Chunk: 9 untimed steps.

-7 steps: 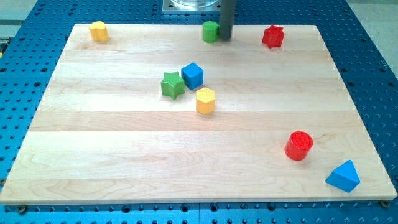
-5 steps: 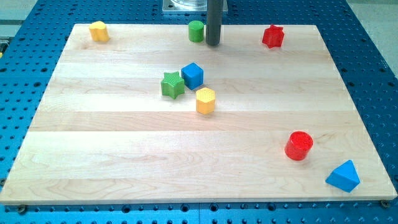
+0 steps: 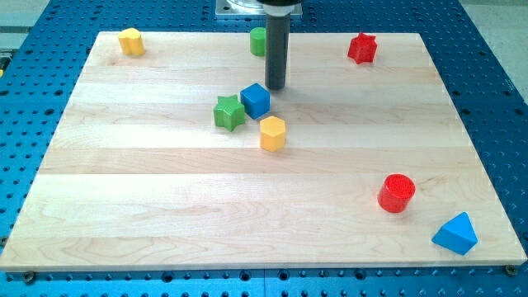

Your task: Slide the blue cube to the left center

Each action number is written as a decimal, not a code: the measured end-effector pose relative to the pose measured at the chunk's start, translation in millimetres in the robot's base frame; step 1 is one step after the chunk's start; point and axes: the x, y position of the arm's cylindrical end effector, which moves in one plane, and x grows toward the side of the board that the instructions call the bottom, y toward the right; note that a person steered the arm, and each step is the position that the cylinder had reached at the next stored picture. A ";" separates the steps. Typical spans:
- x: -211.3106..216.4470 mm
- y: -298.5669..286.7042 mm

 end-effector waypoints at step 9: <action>53.7 -129.3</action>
